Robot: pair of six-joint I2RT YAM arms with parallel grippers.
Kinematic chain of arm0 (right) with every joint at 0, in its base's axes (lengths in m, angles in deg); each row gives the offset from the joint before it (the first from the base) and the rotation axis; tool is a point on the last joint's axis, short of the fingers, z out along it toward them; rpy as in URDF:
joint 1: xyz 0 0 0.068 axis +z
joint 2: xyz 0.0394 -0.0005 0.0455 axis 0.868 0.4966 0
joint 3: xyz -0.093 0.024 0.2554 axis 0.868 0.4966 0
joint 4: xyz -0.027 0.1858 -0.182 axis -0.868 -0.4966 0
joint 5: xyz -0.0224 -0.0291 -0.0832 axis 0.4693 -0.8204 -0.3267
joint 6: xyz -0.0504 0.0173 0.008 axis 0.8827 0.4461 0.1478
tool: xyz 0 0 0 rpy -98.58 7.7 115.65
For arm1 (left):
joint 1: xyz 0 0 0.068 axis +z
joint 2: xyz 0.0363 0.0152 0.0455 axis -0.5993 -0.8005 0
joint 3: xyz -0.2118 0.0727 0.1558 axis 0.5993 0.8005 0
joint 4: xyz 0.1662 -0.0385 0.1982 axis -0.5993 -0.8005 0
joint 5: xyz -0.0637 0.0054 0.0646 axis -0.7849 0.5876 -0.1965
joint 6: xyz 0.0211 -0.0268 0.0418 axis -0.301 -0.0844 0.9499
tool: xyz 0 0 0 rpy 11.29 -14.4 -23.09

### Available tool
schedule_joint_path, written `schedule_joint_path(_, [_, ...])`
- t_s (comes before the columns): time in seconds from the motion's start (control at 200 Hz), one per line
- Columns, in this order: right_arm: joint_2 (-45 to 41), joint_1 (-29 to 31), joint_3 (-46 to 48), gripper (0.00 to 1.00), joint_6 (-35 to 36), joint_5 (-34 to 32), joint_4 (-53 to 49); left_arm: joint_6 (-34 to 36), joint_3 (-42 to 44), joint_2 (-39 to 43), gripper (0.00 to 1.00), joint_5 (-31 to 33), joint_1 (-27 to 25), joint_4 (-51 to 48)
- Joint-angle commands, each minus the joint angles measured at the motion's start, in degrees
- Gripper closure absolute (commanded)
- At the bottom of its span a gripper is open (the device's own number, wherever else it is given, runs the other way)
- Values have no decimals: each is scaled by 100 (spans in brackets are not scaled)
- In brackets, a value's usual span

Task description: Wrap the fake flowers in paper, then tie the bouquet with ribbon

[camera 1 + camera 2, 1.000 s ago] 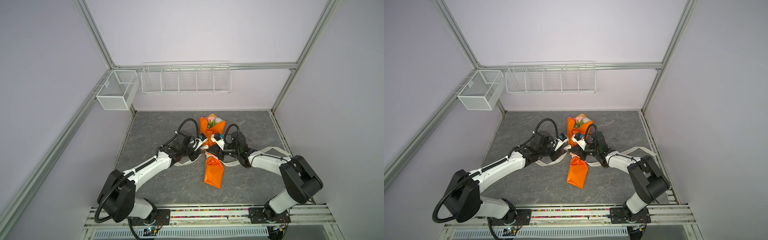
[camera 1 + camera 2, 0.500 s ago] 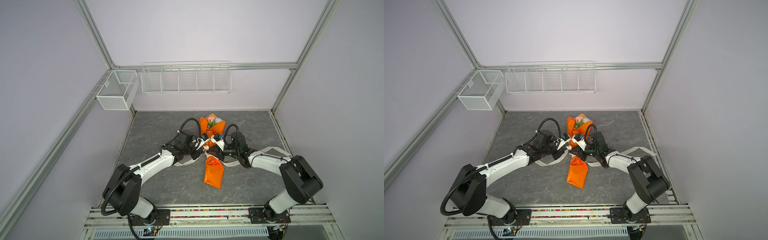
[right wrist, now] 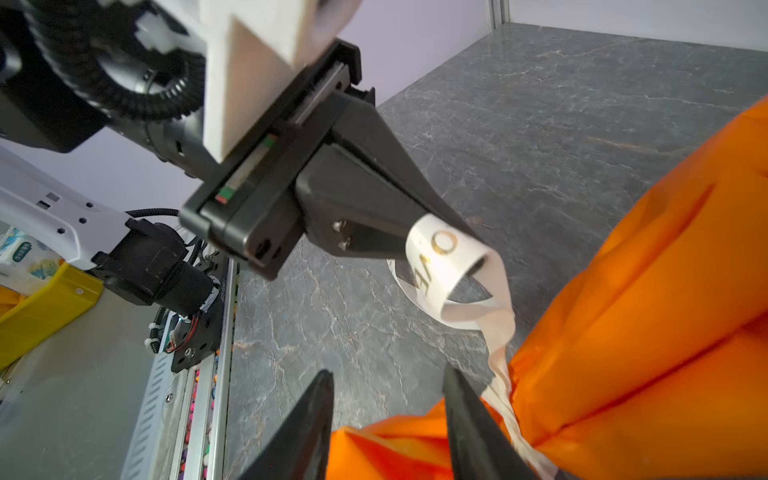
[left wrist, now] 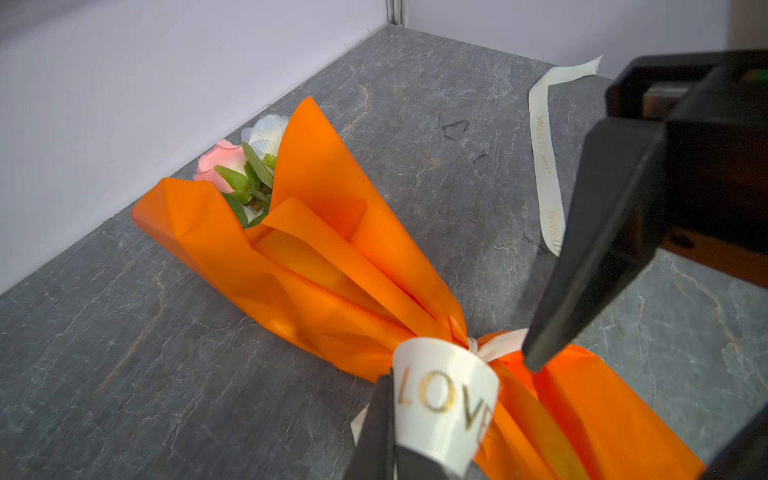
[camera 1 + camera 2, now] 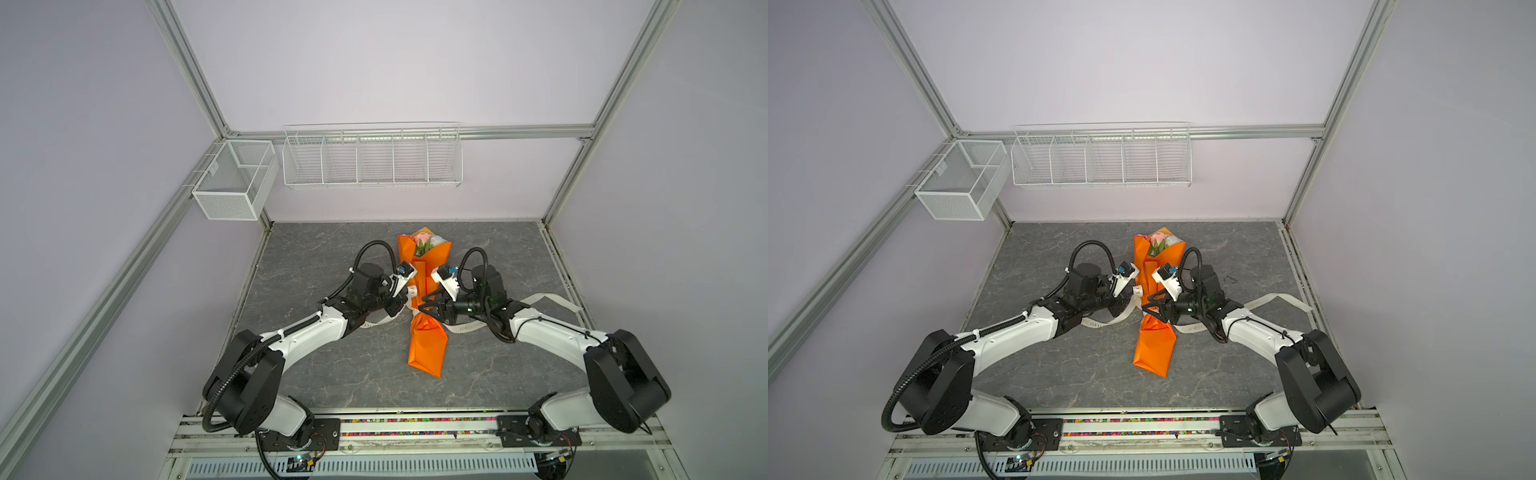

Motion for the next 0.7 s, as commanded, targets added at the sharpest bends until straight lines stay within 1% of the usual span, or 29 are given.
schedule_joint_path(0.0, [-560, -362, 12, 47, -1077, -741, -1047, -118, 82, 204, 100, -166, -37, 285])
schedule_joint_path(0.035, [-652, -511, -84, 45, -1334, -1077, -1665, -127, 119, 245, 100, -226, -41, 267])
schedule_joint_path(0.125, [-835, -859, -156, 44, -1763, -1523, -2987, -144, 141, 315, 100, -378, -57, 49])
schedule_joint_path(0.18, [-838, -1067, -228, 40, -2124, -1917, -3892, -153, 152, 354, 100, -407, -70, -92])
schedule_joint_path(0.245, [-762, -1331, -204, 40, -2507, -2014, -4641, -157, 208, 400, 100, -431, -83, -219])
schedule_joint_path(0.285, [-780, -1426, -171, 39, -2817, -2262, -4968, -150, 240, 429, 100, -428, -90, -273])
schedule_joint_path(0.335, [-838, -1471, -81, 38, -3116, -2438, -5110, -151, 256, 470, 100, -411, -103, -364])
schedule_joint_path(0.45, [-889, -1495, -55, 32, -3680, -2883, -5082, -136, 215, 541, 100, -367, -118, -655])
schedule_joint_path(0.515, [-701, -1499, -192, 31, -3809, -3056, -5096, -143, 195, 559, 100, -370, -118, -756])
schedule_joint_path(0.575, [-431, -1500, -370, 31, -4007, -3463, -5311, -142, 154, 539, 100, -405, -127, -870])
schedule_joint_path(0.695, [-7, -1507, -595, 32, -4037, -4074, -5346, -154, 143, 541, 100, -431, -162, -896])
